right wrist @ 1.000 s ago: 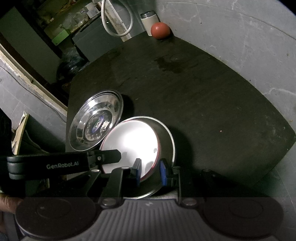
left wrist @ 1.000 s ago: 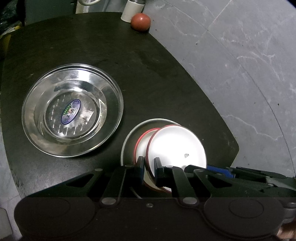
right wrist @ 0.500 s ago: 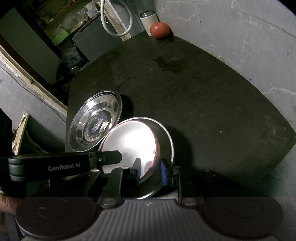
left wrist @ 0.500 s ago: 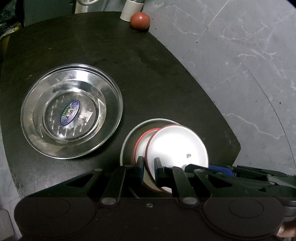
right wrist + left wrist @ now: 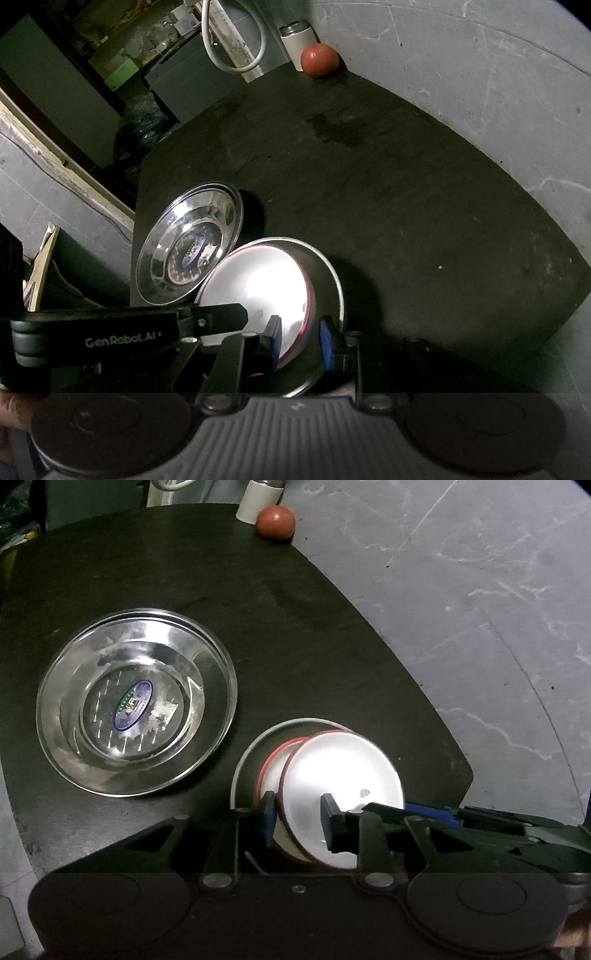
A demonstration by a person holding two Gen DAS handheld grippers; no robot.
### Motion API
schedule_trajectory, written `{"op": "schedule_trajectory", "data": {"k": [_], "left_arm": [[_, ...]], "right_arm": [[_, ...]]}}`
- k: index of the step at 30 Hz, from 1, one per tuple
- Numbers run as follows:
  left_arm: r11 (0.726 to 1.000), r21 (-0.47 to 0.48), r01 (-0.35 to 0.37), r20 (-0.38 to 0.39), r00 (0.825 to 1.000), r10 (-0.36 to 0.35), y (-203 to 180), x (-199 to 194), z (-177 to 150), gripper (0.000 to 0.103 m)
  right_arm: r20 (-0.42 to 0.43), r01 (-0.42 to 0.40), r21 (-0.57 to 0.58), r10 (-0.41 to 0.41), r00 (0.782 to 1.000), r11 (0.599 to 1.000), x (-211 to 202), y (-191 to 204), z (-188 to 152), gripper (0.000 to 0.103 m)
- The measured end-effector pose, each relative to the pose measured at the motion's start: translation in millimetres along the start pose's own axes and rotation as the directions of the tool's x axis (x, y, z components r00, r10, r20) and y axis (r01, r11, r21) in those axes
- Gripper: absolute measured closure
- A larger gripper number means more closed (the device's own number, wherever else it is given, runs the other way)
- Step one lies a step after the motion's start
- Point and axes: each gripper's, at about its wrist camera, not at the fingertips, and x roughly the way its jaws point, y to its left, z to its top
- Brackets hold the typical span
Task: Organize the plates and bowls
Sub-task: 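Grasp the steel bowl rim with both grippers around the nested bowls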
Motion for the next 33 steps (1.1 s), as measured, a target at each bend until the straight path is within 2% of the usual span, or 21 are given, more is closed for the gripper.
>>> {"op": "schedule_trajectory", "data": {"k": [22,33], "left_arm": [[1.0,0.016,-0.01,0.009,1.0,0.01,-2.3,-3.4,0.4,0.07],[1.0,0.023,-0.013,0.022,1.0,0.013,-2.6,-7.9,2.1,0.066]], "right_arm": [[-0.002,-0.006,-0.001,0.006,1.0,1.0,0.9,-1.4,2.7,0.076],[0.0,-0.012,-0.002,0.012,1.0,1.0,0.9,-1.6,2.9,0.073]]}}
